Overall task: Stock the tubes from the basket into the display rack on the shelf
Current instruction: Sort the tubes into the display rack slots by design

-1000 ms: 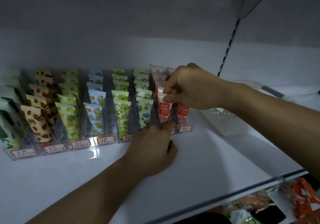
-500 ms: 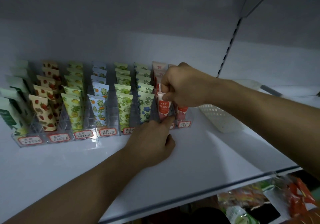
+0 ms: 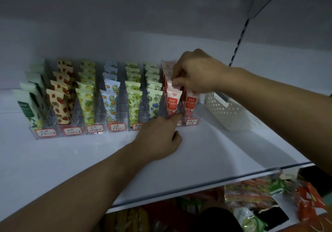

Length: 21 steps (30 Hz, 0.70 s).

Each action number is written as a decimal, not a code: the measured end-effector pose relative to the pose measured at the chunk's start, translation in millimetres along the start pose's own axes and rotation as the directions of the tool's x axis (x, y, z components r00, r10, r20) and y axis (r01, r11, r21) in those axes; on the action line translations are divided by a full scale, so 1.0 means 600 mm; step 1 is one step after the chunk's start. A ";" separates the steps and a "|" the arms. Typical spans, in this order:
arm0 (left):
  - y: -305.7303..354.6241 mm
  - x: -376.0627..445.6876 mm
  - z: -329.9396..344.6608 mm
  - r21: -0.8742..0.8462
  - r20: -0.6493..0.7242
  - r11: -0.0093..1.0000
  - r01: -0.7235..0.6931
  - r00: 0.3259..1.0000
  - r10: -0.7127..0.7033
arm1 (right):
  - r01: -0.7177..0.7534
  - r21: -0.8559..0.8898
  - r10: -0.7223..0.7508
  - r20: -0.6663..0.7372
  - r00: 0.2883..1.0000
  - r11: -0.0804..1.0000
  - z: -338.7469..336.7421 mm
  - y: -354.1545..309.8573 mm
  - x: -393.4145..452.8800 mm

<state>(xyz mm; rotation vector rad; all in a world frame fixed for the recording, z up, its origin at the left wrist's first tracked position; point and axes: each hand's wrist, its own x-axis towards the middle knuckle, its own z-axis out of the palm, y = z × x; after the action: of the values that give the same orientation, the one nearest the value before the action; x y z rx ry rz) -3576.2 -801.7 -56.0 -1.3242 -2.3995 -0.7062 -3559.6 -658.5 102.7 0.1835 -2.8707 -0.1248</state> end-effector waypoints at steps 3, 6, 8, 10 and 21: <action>0.001 0.001 -0.001 0.004 -0.006 1.000 0.003 1.000 -0.003 | -0.034 0.053 0.033 0.017 0.999 0.998 0.016 0.002 0.014; 0.000 0.002 0.001 0.001 -0.005 1.000 -0.003 1.000 0.003 | -0.075 0.102 0.072 0.034 0.997 0.992 0.025 0.005 0.028; -0.002 0.003 0.002 0.002 -0.004 1.000 -0.004 1.000 0.004 | -0.096 0.140 0.091 0.039 0.995 0.985 0.027 0.006 0.032; -0.002 0.002 0.003 0.010 -0.007 1.000 -0.003 1.000 0.003 | -0.108 0.170 0.104 0.035 0.994 0.980 0.029 0.006 0.031; 0.002 0.001 0.001 0.004 -0.004 1.000 0.010 1.000 -0.010 | -0.111 0.200 0.109 0.019 0.994 0.974 0.035 0.006 0.019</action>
<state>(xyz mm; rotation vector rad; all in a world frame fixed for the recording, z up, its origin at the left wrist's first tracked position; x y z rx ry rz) -3575.3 -800.6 -55.8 -1.3095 -2.4048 -0.7053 -3576.7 -655.2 85.8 0.0612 -2.8899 0.1862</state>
